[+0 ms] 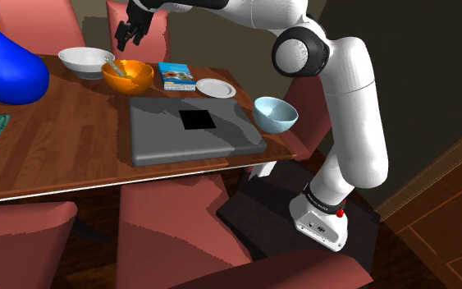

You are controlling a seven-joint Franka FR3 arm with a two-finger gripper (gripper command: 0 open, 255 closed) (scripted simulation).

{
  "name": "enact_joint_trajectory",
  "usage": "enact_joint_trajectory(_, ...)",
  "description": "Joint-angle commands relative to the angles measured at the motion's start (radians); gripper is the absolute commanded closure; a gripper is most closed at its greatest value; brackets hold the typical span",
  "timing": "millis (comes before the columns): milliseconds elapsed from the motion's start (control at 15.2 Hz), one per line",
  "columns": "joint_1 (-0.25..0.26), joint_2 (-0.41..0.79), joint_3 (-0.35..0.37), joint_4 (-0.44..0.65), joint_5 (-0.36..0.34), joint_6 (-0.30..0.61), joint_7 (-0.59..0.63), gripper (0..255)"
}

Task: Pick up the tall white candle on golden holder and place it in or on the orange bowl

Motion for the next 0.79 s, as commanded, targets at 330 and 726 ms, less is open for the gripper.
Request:
enact_joint_trajectory(330,-0.002,-0.090,-0.004,-0.033,-0.003,-0.058,0.000,0)
enact_joint_trajectory(726,-0.002,-0.090,-0.004,-0.032,-0.003,-0.058,0.000,0)
